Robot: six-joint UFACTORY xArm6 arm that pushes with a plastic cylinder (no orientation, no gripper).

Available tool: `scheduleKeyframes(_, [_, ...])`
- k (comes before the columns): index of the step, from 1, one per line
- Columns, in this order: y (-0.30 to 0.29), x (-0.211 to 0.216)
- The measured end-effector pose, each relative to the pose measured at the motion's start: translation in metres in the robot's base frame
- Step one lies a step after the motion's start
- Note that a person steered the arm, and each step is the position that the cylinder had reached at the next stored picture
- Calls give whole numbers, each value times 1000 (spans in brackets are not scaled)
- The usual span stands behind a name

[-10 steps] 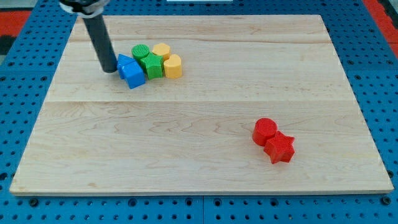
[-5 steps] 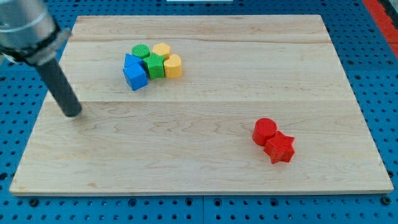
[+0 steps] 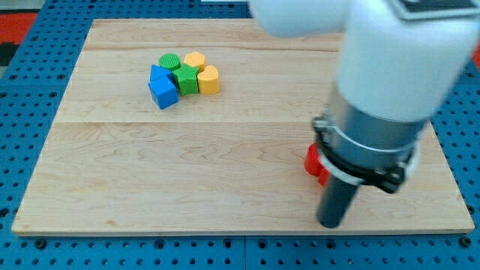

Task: Move the red star along with red circle towards center

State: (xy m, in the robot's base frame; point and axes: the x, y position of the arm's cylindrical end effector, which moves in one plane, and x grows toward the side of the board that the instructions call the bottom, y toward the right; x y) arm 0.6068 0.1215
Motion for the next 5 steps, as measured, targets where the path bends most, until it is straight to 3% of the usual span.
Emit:
scheduleKeyframes(1, [34,-1])
scheduleKeyframes(5, [13,-48])
